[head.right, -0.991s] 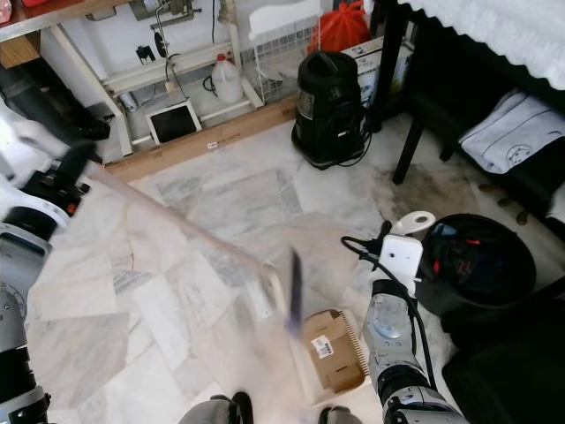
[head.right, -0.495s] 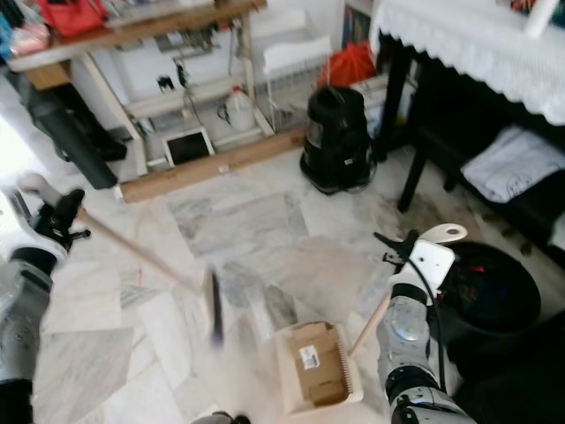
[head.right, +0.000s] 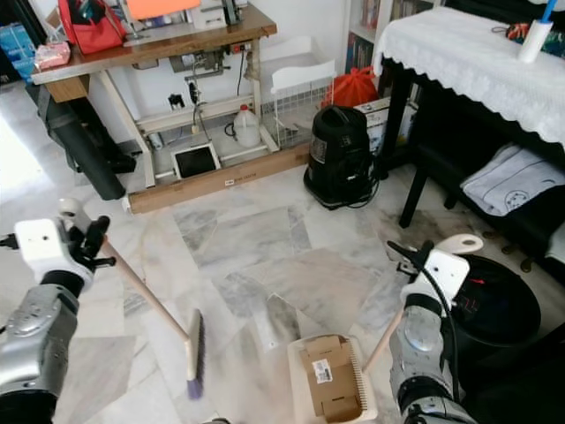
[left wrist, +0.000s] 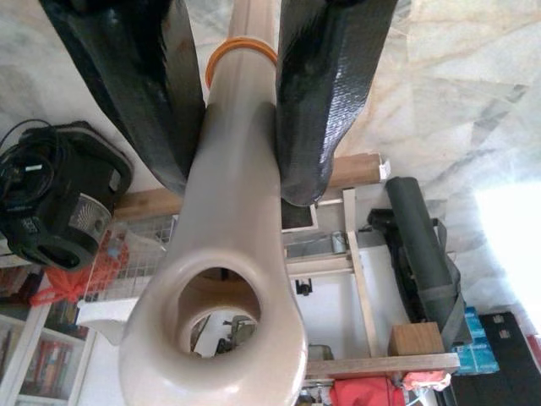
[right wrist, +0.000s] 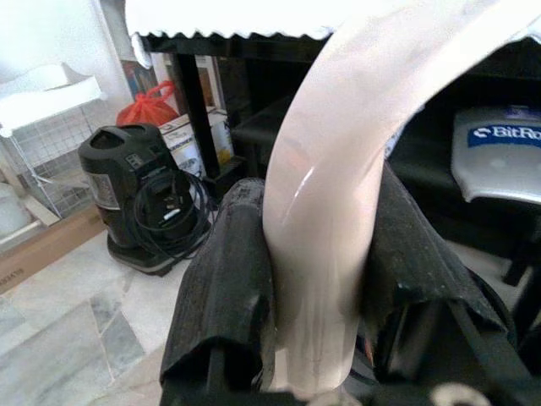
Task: Sweep floor
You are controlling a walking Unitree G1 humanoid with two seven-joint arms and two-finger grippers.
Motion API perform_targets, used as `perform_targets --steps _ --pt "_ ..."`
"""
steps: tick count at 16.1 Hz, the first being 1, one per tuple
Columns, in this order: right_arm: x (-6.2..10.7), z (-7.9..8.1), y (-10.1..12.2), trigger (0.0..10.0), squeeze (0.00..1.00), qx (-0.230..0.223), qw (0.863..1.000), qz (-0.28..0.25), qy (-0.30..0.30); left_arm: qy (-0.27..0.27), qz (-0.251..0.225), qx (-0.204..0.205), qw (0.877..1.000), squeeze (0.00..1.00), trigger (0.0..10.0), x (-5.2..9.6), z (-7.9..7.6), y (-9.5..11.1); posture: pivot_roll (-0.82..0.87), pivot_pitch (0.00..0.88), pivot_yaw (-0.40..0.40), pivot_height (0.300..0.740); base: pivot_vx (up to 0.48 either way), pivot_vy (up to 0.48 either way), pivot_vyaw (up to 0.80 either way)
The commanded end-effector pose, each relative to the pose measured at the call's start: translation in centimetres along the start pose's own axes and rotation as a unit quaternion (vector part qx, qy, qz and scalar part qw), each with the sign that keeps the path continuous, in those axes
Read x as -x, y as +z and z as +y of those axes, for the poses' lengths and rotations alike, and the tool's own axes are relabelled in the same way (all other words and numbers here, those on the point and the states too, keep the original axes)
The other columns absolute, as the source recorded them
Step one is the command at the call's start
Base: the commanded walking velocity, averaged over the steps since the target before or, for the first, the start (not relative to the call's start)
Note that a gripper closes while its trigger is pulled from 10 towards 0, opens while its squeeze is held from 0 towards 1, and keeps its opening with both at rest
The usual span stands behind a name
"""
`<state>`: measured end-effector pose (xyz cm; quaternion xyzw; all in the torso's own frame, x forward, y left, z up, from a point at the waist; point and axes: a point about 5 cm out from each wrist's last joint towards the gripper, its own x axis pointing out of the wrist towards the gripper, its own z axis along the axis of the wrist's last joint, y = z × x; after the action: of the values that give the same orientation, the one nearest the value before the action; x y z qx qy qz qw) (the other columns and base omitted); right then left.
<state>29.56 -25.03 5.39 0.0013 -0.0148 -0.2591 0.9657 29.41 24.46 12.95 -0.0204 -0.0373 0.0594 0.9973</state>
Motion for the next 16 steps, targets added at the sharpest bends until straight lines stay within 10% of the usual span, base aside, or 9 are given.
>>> perform_targets --steps 1,8,16 --pt "0.0 -0.2 0.7 10.0 0.0 -0.015 0.999 -0.029 -0.01 -0.001 -0.021 -0.015 1.0 0.0 9.8 0.0 0.1 0.5 0.06 0.0 0.086 0.74 0.0 0.0 0.0" --pt "0.5 -2.5 0.3 10.0 0.0 -0.008 0.997 -0.035 -0.061 -0.015 -0.016 -0.019 1.0 0.0 9.7 -0.2 -0.7 -1.0 0.03 0.0 0.092 0.74 0.0 0.0 0.0" --pt "1.4 -1.2 1.9 10.0 0.0 0.013 0.995 -0.101 0.001 -0.036 -0.013 -0.025 0.999 0.0 9.8 -0.1 -1.8 -2.2 -0.01 0.0 0.091 0.74 0.0 0.0 0.0"
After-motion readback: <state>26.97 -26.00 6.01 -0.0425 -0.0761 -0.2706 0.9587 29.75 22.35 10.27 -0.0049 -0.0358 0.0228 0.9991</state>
